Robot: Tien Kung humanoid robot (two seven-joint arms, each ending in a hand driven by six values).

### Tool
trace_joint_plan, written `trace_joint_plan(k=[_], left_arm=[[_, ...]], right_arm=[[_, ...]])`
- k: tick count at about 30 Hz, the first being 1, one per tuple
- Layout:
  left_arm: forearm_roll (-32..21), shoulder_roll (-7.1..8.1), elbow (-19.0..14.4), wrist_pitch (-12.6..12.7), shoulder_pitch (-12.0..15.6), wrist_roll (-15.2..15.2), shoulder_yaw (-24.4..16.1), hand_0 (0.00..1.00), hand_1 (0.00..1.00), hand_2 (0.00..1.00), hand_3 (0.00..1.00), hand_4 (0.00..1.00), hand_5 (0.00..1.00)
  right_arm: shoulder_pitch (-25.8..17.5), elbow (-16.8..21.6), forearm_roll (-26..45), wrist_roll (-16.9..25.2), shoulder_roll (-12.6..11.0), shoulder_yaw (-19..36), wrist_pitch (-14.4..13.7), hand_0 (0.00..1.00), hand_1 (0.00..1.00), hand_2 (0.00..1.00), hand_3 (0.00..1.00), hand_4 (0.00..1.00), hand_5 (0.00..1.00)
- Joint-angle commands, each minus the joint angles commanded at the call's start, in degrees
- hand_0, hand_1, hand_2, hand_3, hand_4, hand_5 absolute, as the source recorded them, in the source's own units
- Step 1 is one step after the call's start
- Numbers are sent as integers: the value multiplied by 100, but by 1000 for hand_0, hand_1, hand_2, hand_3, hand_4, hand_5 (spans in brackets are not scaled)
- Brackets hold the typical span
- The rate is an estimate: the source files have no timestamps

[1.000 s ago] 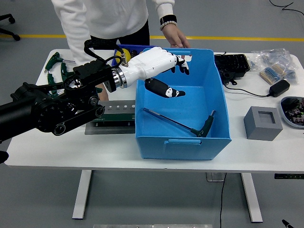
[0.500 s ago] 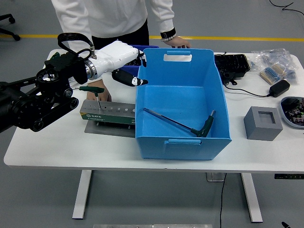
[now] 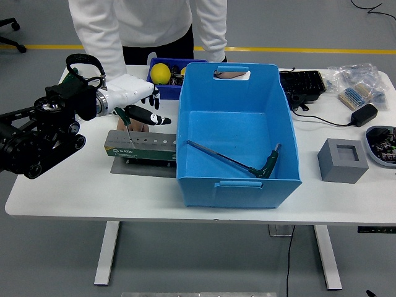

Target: Lift tool from toolbox,place it in box,lift tool from toolbox,place it in box

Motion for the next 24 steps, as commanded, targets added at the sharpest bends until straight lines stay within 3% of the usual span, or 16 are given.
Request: trace_joint_plan(k=[13, 19, 20, 24], left_arm=[[425, 2, 136, -205, 1, 18, 174, 640, 614, 615, 462, 894, 929], [628, 18, 190, -236, 2, 32, 294, 644, 606, 588, 429, 891, 945], [640, 22, 194, -244, 5, 37, 310, 646, 592, 527, 400, 889, 948], [685, 38, 204, -312, 16, 92, 367, 646, 592, 527, 400, 889, 948]], right_arm=[[8, 1, -7, -2, 0, 5, -3, 716, 699, 758, 678, 926, 803], [4, 2, -16, -4, 4, 12, -5, 715, 699, 758, 678, 926, 803], [2, 2, -16, -4, 5, 13, -5, 713, 699, 758, 678, 926, 803], [-6, 2, -30, -9, 9, 24, -6, 713, 699, 758, 678, 926, 803]])
